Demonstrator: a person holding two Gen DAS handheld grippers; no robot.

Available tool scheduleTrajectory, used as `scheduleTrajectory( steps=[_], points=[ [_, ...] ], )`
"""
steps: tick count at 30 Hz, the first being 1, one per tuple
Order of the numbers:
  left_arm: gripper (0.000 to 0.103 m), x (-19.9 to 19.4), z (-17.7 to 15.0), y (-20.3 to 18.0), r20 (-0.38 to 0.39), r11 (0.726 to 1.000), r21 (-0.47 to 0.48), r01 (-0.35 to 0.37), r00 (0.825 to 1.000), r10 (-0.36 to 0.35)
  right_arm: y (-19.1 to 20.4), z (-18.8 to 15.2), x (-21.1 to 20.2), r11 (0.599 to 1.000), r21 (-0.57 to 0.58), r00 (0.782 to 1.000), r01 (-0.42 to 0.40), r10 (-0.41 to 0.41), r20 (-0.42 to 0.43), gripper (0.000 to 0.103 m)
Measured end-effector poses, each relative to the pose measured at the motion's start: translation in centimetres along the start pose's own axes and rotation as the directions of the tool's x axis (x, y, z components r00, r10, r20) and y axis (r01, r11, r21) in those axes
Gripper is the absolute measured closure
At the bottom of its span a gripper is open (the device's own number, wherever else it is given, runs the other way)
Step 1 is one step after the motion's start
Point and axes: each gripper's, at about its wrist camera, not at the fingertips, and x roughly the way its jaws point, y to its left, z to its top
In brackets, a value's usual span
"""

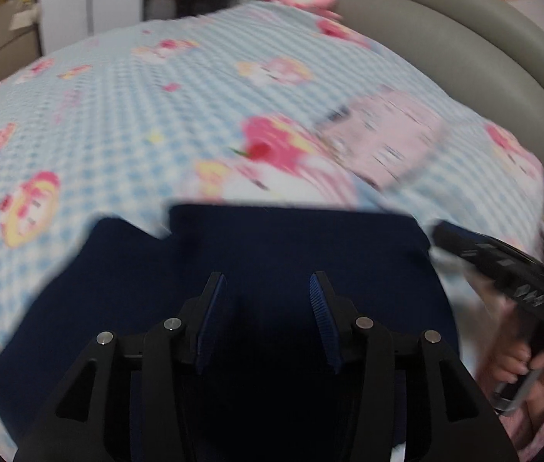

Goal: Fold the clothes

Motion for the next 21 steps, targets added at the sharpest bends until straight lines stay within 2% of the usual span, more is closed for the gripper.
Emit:
scheduleTrajectory(
  steps=[2,4,6,8,9,11,13,15,18,21],
  points=[
    [0.054,1.7,-1.7,-0.8,-0.057,0.999,0.021,-0.029,0.998,0.03,1.0,-1.1,1.2,0.997,-0.053,0.995,0.06,-0.064,-0.08,0.071],
    [0.051,3.9,-2.7,-0.4,-0.122,0.998,-0.001,-0.059,0.991,0.058,0.7,-1.7,0.6,0.986,-0.064,0.985,0.153,-0.157,-0.07,0.071],
    [0.051,3.2,-2.4,-0.1,-0.1,0.997,-0.063,-0.048,0.994,0.042,0.4,-2.3,0.1,0.967,-0.073,0.967,0.245,-0.249,-0.06,0.072],
    [0.053,0.9,-2.0,-0.4,-0.037,0.995,-0.089,-0.045,0.998,0.042,0.1,-2.9,-0.9,0.948,-0.065,0.948,0.313,-0.316,-0.034,0.07],
    [0.053,-0.3,-2.0,-0.7,-0.006,0.995,-0.09,-0.044,0.999,0.044,0.3,-3.3,-2.4,0.96,-0.024,0.96,0.28,-0.28,0.01,0.07],
    [0.052,-2.6,-2.5,-1.1,0.034,0.995,-0.079,-0.053,0.998,0.056,1.4,-3.9,-3.3,0.98,0.01,0.979,0.199,-0.199,0.032,0.069],
    [0.052,-4.1,-3.6,-0.8,0.039,0.992,-0.07,-0.105,0.993,0.108,3.4,-4.6,-3.4,0.992,-0.001,0.992,0.124,-0.124,0.021,0.068],
    [0.049,-5.2,-5.0,0.4,0.027,0.982,-0.09,-0.163,0.986,0.166,5.9,-4.8,-2.5,0.995,-0.055,0.996,0.087,-0.087,0.006,0.067],
    [0.046,-5.9,-7.2,3.0,-0.005,0.974,-0.173,-0.144,0.989,0.145,8.3,-6.0,-1.5,0.986,-0.15,0.996,0.071,-0.078,-0.04,0.067],
    [0.047,-4.7,-9.3,4.4,-0.091,0.967,-0.182,-0.18,0.982,0.166,9.0,-7.3,0.0,0.976,-0.193,0.986,0.102,-0.124,-0.107,0.067]
  ],
)
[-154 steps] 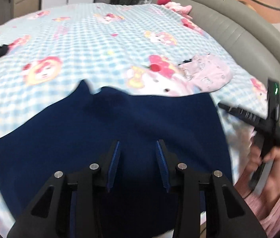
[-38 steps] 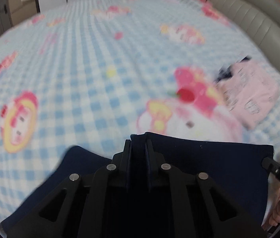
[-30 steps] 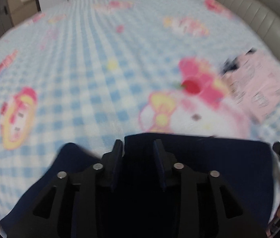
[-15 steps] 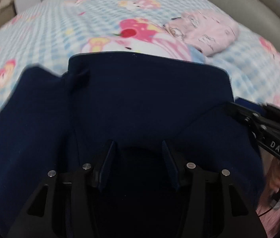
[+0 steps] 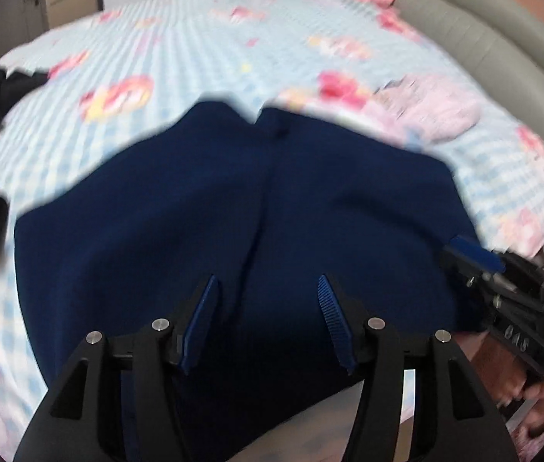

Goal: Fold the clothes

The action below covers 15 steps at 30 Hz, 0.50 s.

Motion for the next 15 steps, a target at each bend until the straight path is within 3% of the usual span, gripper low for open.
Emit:
scheduleTrajectory(
  steps=[3,6,9,12,15],
  points=[
    [0.045,0.5,-1.7,1.0,-0.02,0.999,-0.003,-0.053,0.998,0.053,-0.5,-0.5,0.7,1.0,0.0,0.999,0.015,-0.015,-0.031,0.067],
    [0.045,-1.5,-2.2,2.5,0.046,0.996,-0.086,0.021,0.999,-0.017,-0.9,-0.5,-0.8,1.0,0.026,0.999,-0.002,0.001,0.032,0.067],
    [0.044,-3.0,-2.6,3.1,0.096,0.994,-0.093,0.059,0.994,-0.05,-0.4,-0.4,-2.0,0.999,0.02,0.995,-0.04,0.038,0.089,0.054],
    [0.043,-2.5,-3.1,3.5,0.081,0.994,-0.095,0.056,0.996,-0.049,0.9,-0.6,-1.7,0.999,-0.039,0.997,-0.03,0.033,0.073,0.051],
    [0.043,-1.9,-3.7,4.6,0.079,0.986,-0.15,0.073,0.995,-0.061,2.2,-1.0,-0.6,0.996,-0.085,1.0,0.018,-0.018,-0.004,0.051]
  ],
)
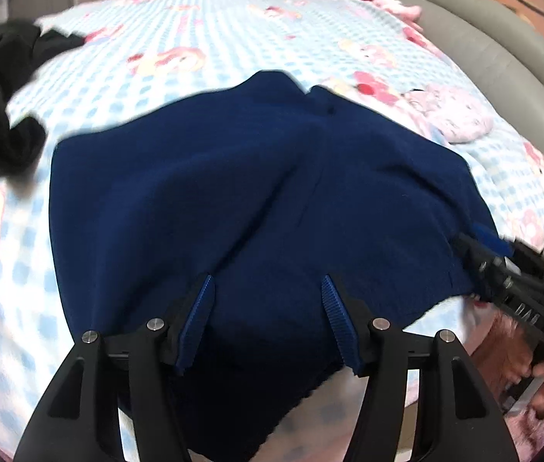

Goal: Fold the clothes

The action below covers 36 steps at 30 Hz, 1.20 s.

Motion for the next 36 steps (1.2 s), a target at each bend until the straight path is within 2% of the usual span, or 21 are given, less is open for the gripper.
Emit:
scheduleTrajectory(
  steps=[2,4,7,8,9,11,14,16,19,20,22,23,24,25,27,28,31,34,36],
  points=[
    [0.043,-0.4,0.3,0.5,0.028,0.998,-0.049,0.032,0.999,-0.03,0.2,-0.1,0.1,1.0,-0.015,1.0,0.012,-0.012,-0.001,0.051],
    [0.042,-1.8,0.6,1.0,0.096,0.993,-0.092,0.073,0.993,-0.064,0.1,0.0,-0.1,1.0,-0.011,1.0,0.009,-0.009,0.02,0.051],
    [0.033,-3.8,0.7,2.0,0.172,0.979,-0.136,0.155,0.976,-0.131,-0.4,0.0,-0.1,1.0,0.012,0.999,-0.007,0.006,0.034,0.051],
    [0.033,-4.1,0.7,2.4,0.176,0.979,-0.147,0.144,0.977,-0.117,-0.6,0.0,0.0,1.0,0.021,0.999,-0.012,0.011,0.037,0.051],
    [0.033,-4.1,0.6,2.8,0.169,0.982,-0.156,0.105,0.983,-0.078,-0.7,0.1,0.1,1.0,0.028,0.999,-0.014,0.013,0.036,0.051],
    [0.033,-2.8,0.4,3.4,0.101,0.991,-0.135,-0.007,0.995,0.021,-0.7,0.1,0.7,1.0,0.024,1.0,0.001,-0.001,0.013,0.051],
    [0.038,-1.2,-0.6,3.0,0.021,0.992,-0.036,-0.123,0.992,0.124,-0.4,0.1,1.1,0.999,-0.012,0.999,0.042,-0.042,-0.011,0.051],
    [0.039,-1.5,-0.6,2.4,0.037,0.982,0.019,-0.188,0.982,0.188,-0.2,0.2,1.1,0.998,-0.025,0.998,0.054,-0.054,-0.007,0.051],
    [0.04,-3.0,0.3,3.1,0.098,0.946,-0.051,-0.321,0.941,0.325,-0.5,0.3,0.4,0.998,-0.007,0.998,0.062,-0.062,0.024,0.051],
    [0.04,-3.5,0.5,3.7,0.106,0.953,-0.087,-0.291,0.948,0.3,-0.6,0.3,0.1,0.998,-0.006,0.997,0.067,-0.067,0.04,0.051],
    [0.04,-4.1,0.6,4.9,0.106,0.98,-0.155,-0.125,0.984,0.142,-0.7,0.4,-0.1,0.998,-0.005,0.997,0.064,-0.064,0.053,0.051],
    [0.04,-3.9,0.5,5.3,0.096,0.984,-0.173,-0.044,0.993,0.062,-0.7,0.4,-0.1,0.998,-0.002,0.997,0.06,-0.06,0.055,0.049],
    [0.04,-3.6,0.3,5.4,0.084,0.986,-0.166,-0.017,0.996,0.031,-0.8,0.4,0.0,0.998,0.001,0.997,0.057,-0.057,0.049,0.049],
    [0.04,-3.3,0.0,5.1,0.071,0.99,-0.138,-0.033,0.997,0.044,-0.9,0.4,0.5,0.998,0.005,0.998,0.056,-0.056,0.025,0.049],
    [0.04,-2.6,-0.3,4.9,0.045,0.989,-0.099,-0.111,0.992,0.116,-1.0,0.4,1.4,0.998,0.005,0.998,0.065,-0.065,-0.017,0.049],
    [0.04,-2.4,-0.3,5.2,0.038,0.987,-0.115,-0.113,0.992,0.118,-1.1,0.5,1.4,0.998,0.013,0.998,0.062,-0.061,-0.016,0.049],
    [0.043,-3.0,0.2,6.6,0.065,0.977,-0.212,-0.008,0.998,0.022,-1.7,0.8,0.2,0.998,0.053,0.999,0.031,-0.032,0.027,0.049],
    [0.045,-3.9,0.4,7.0,0.108,0.974,-0.221,0.054,0.994,-0.03,-2.5,0.8,-1.0,0.993,0.108,0.997,-0.046,0.039,0.067,0.049],
    [0.046,-3.7,0.4,7.4,0.109,0.967,-0.236,0.1,0.991,-0.076,-2.9,0.7,-1.6,0.982,0.15,0.991,-0.114,0.102,0.082,0.049]
  ],
)
